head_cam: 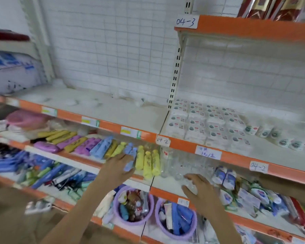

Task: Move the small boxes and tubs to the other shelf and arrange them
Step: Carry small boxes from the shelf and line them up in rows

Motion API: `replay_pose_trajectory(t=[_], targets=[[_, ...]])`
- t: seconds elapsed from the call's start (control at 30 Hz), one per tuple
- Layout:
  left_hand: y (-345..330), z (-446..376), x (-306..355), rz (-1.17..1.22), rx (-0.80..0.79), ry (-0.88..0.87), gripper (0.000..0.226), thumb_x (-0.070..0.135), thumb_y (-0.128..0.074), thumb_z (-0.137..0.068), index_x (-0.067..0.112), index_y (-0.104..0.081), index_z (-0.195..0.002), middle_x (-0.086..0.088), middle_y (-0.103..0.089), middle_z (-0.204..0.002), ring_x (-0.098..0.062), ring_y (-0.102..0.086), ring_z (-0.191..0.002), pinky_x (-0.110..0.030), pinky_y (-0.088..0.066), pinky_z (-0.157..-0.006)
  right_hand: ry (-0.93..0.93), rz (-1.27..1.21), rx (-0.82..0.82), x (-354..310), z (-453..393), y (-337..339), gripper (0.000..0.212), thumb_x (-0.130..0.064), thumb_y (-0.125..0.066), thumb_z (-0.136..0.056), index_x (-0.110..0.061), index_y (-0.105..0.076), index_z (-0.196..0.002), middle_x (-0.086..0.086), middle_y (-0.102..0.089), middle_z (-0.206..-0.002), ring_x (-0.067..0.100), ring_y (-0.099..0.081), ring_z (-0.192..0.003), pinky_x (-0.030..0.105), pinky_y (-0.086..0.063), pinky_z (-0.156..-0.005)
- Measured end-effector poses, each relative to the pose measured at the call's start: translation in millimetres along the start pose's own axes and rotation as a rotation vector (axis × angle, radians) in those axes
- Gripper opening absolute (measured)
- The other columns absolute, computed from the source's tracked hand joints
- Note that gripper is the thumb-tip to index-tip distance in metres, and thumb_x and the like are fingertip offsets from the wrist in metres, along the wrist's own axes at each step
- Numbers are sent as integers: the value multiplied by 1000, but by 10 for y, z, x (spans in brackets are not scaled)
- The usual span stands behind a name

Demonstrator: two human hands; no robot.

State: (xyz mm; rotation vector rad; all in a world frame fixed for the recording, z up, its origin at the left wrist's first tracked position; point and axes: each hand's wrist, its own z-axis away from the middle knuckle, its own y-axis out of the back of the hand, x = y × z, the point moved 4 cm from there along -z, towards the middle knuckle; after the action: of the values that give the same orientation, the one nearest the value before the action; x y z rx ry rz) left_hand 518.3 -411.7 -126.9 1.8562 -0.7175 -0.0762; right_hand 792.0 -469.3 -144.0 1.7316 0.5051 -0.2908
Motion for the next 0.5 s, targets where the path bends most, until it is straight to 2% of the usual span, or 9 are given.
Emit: replay_pose_trajectory(t=[0.1, 0.2, 0.27, 0.37, 0.5], targets=[[203, 514, -301, -2, -24, 146, 45, 46, -46, -79, 17, -64, -109, 3, -65, -101, -17, -65, -84, -26, -51, -67, 74, -52, -118, -401, -2, -340, 32, -39, -52, -91, -29, -51, -122, -11, -51, -121, 10, -51, -110, 27, -42, -92], [505, 972, -641, -32, -2, 300, 37, 39, -54, -85, 20, -60, -117, 5, -61, -111, -16, -62, -95, -25, -47, -75, 167, -103, -202, -897, -66, -641, 33, -41, -49, -93, -32, -47, -124, -15, -45, -116, 6, -48, -111, 20, -39, -89], [705, 1236, -890, -63, 6, 382, 34, 32, -59, -87, 22, -58, -119, 7, -59, -113, -14, -61, -97, -23, -45, -75, 244, -101, -251, -1239, -134, -830, 34, -43, -46, -93, -34, -43, -126, -19, -41, -111, 4, -46, -106, 17, -37, -84], [985, 1556, -1291, -98, 34, 501, 37, 37, -54, -87, 24, -56, -121, 8, -60, -116, -9, -60, -97, -20, -46, -76, 340, -113, -314, -1730, -289, -1098, 34, -43, -47, -92, -35, -43, -125, -20, -41, -110, 1, -43, -100, 17, -36, -82], [1309, 1799, -1851, -128, 82, 605, 35, 34, -58, -87, 24, -57, -120, 10, -60, -116, -6, -62, -92, -15, -42, -72, 401, -153, -311, -2365, -599, -1423, 30, -40, -49, -92, -36, -46, -122, -23, -40, -107, -2, -44, -100, 14, -36, -81]])
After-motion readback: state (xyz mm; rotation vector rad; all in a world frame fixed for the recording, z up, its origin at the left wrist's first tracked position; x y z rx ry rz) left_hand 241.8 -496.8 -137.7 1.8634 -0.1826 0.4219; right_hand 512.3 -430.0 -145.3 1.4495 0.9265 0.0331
